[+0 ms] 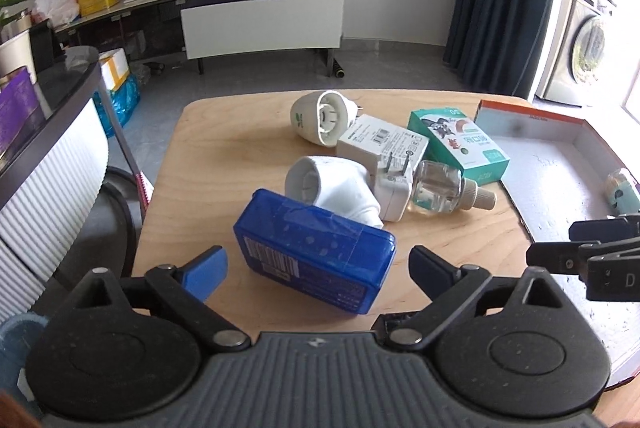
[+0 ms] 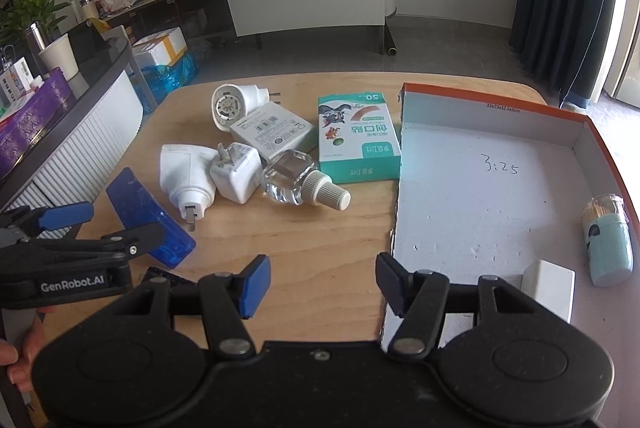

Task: Organize rigid objects
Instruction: 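Grasp the blue plastic case with the left tool, then grasp the clear glass bottle by its body with the right tool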

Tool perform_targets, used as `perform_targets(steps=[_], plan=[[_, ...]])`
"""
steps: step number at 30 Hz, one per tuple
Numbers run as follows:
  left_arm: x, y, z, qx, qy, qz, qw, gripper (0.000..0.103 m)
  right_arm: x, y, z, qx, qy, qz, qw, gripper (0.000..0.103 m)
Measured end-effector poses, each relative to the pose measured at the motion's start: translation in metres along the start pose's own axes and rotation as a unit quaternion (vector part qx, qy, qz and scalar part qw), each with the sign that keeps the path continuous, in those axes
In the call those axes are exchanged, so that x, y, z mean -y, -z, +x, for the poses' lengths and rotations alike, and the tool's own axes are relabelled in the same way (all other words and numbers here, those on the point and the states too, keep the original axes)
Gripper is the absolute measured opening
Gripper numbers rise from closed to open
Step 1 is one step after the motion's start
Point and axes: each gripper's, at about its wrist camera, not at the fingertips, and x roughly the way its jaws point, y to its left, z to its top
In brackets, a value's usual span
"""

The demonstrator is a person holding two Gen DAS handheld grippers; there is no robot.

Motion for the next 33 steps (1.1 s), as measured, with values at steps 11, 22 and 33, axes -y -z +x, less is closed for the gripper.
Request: perform_targets(steps=[11, 22, 33], plan=[[-0.013, -0.001, 0.029, -0.004, 0.043, 0.021, 0.9989, 0.082, 0.008, -0.004, 0.008, -0.001, 0.001, 0.008, 1.0, 0.071], [-0.024, 0.001, 0.021, -0.008, 0.05, -0.017, 0.9986, 0.034, 0.002, -0.019, 0.018, 0.001, 0.002, 0.004, 1.0, 0.071], [-0.018, -0.003, 0.027, -0.011, 0.024, -0.015, 0.9995, 0.034, -0.008, -0.035, 0.037, 0.013, -0.01, -0.025, 1.0, 0.078]])
